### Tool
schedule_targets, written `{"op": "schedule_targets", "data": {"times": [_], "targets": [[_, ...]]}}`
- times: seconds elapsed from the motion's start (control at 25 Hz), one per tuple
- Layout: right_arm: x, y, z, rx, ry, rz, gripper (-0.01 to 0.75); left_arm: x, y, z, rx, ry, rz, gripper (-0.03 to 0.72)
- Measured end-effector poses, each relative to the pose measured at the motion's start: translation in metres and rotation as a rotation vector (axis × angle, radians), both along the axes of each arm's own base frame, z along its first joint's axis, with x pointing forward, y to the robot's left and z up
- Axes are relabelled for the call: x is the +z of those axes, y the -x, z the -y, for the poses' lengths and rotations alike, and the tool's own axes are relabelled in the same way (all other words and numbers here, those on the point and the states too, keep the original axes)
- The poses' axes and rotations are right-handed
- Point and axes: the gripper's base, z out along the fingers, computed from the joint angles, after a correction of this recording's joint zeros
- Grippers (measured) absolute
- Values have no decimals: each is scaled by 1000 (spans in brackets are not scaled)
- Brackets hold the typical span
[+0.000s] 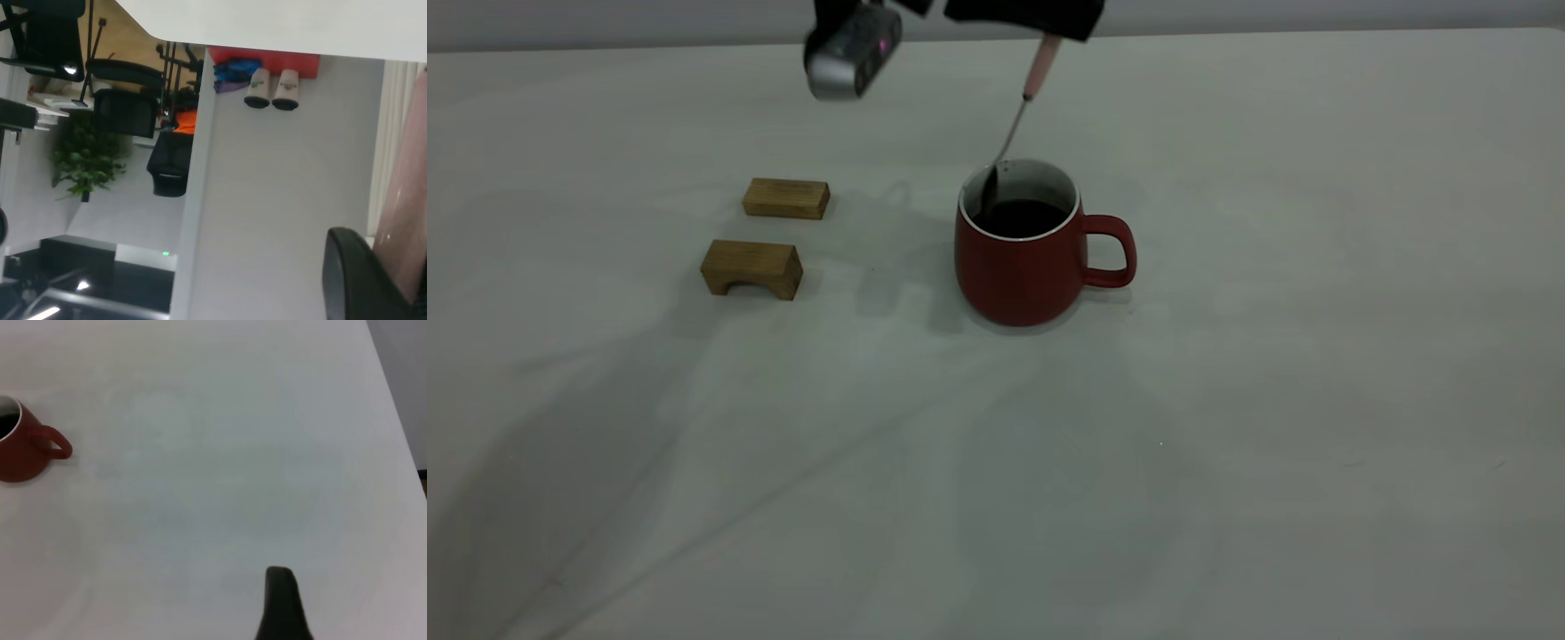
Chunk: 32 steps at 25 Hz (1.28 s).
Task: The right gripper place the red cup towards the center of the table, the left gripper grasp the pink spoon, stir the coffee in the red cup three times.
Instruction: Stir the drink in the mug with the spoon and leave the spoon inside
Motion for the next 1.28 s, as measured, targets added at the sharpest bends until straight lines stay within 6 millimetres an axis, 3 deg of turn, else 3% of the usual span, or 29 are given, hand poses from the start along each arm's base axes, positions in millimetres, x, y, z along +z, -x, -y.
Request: {"op": "schedule_targets", "data": {"times": [0.36,0.64,0.88,1.08,1.28], "targets": [[0,0,0,0,0,0,586,-33,4,1,-47,-30,-6,163],[0,0,0,0,0,0,586,-37,0,2,-46,-11,105,163],[0,0,0,0,0,0,586,-53,2,8,-19,79,33,163],[0,0,0,0,0,0,586,-55,4,8,1,14,-81,163],[0,0,0,0,0,0,586,-51,-2,1,-89,-97,23,163]]}}
